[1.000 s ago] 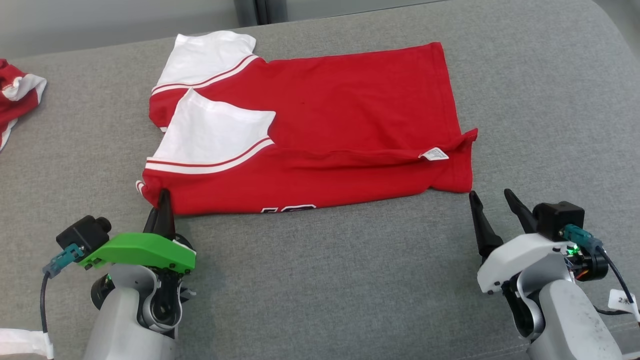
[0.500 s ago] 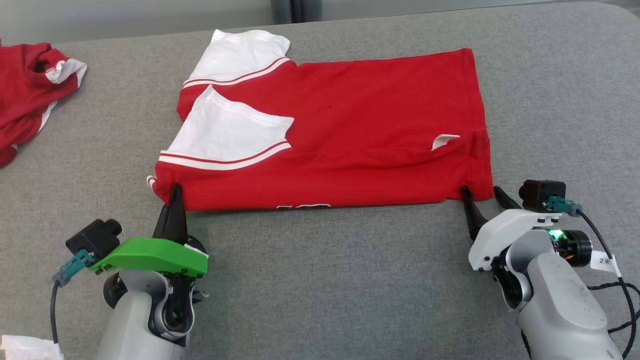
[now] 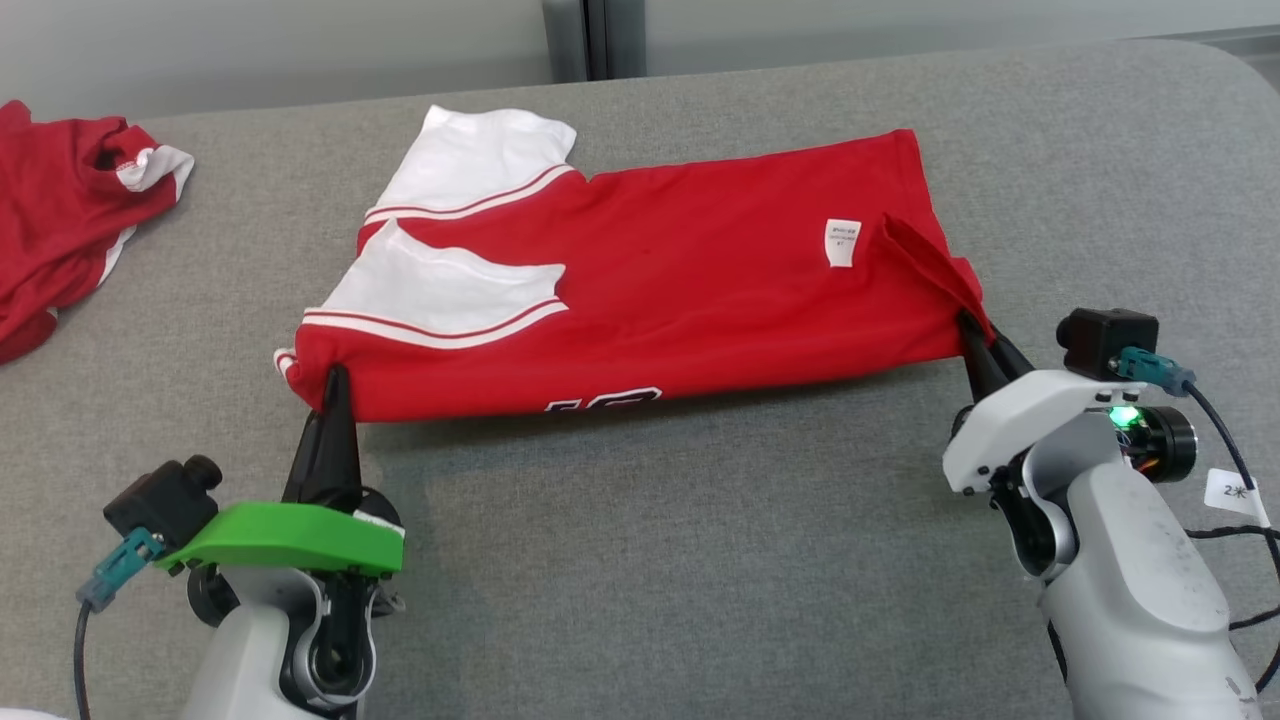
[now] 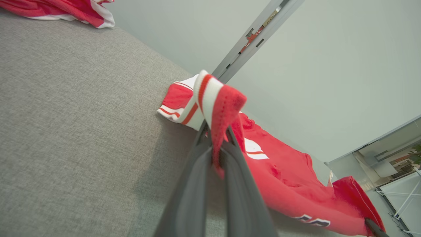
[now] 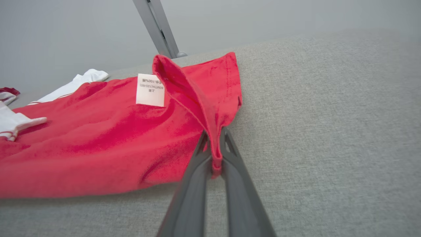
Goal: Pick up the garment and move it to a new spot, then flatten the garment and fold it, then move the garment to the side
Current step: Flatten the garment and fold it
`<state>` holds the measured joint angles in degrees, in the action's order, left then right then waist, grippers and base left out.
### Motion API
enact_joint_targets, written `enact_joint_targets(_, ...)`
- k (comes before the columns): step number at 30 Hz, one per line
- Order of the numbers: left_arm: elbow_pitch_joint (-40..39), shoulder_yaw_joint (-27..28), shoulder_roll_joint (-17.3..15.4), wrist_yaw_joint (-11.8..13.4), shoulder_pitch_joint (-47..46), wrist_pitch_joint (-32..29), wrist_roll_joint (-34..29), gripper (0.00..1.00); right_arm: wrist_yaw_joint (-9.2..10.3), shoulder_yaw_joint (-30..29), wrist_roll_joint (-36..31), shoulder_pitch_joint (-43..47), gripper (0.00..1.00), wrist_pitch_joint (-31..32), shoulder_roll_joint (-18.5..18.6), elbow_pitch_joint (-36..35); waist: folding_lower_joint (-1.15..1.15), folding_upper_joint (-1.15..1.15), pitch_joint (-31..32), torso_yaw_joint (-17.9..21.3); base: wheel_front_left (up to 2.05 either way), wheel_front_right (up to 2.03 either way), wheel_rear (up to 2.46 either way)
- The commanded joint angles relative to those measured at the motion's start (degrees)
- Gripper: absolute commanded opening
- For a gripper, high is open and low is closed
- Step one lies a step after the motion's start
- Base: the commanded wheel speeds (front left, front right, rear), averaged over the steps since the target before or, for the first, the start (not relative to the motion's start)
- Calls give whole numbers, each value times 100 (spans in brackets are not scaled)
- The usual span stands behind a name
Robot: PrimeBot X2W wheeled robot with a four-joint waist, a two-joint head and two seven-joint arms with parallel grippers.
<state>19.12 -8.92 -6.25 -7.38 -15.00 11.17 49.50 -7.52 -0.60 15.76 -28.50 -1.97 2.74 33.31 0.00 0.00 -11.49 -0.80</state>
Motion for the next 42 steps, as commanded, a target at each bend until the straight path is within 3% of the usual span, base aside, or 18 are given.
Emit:
enact_joint_targets(1, -84, 26, -69, -17, 164, 24, 15, 0, 6, -86, -74, 228, 0, 57, 30, -175, 0, 0, 86, 24, 0, 0, 0)
enact_joint_targets(12, -1209, -124, -58, 297, 1508, -123, 39, 0, 6, -502, 548, 2007, 0, 817, 31, -2089, 0, 0, 203, 57, 0, 0, 0)
enact_joint_targets(18, -1471, -145, -87, 476, 1959, -217, 68, 0, 7, -675, 936, 2509, 0, 934, 34, -2284, 0, 0, 137, 100, 0, 0, 0)
enact_joint_targets(19, -1470, -148, -83, 498, 1989, -220, 72, 0, 7, -692, 954, 2532, 13, 924, 34, -2251, 0, 0, 128, 105, 0, 0, 0)
enact_joint_targets(20, -1462, -170, -74, 511, 2035, -236, 75, 0, 7, -729, 921, 2537, 69, 886, 34, -2196, 0, 0, 109, 111, 0, 0, 0)
enact_joint_targets(21, -1445, -186, -82, 532, 2045, -243, 46, 0, 6, -740, 892, 2522, 100, 861, 32, -2171, 0, 0, 101, 112, 0, 0, 0)
enact_joint_targets(22, -1437, -203, -87, 537, 2063, -240, 24, 12, 6, -752, 864, 2510, 100, 845, 29, -2150, 0, 0, 94, 114, 0, 0, 0)
enact_joint_targets(23, -1421, -227, -86, 544, 2091, -258, 14, 41, 6, -775, 808, 2493, 100, 837, 25, -2133, 0, 0, 85, 119, 0, 0, 0)
enact_joint_targets(24, -1414, -253, -108, 562, 2120, -276, -25, 98, 6, -811, 748, 2479, 100, 818, 27, -2118, 0, 0, 78, 123, 0, 0, 0)
enact_joint_targets(33, -1500, -156, -503, 767, 2286, -157, -411, 100, 6, -1077, 423, 2340, 100, 684, 26, -2340, 0, 0, 19, 136, 0, 0, 0)
enact_joint_targets(38, -1751, -182, -1101, 784, 1728, -367, -932, 100, 6, -1042, 234, 2089, 100, 701, 25, -2550, 0, 0, -56, 161, 0, 0, 0)
enact_joint_targets(42, -1954, -285, -1647, 636, 813, -809, -1315, 100, 6, -906, 8, 1794, 100, 801, 25, -2664, 0, 0, -176, 183, 0, 0, 0)
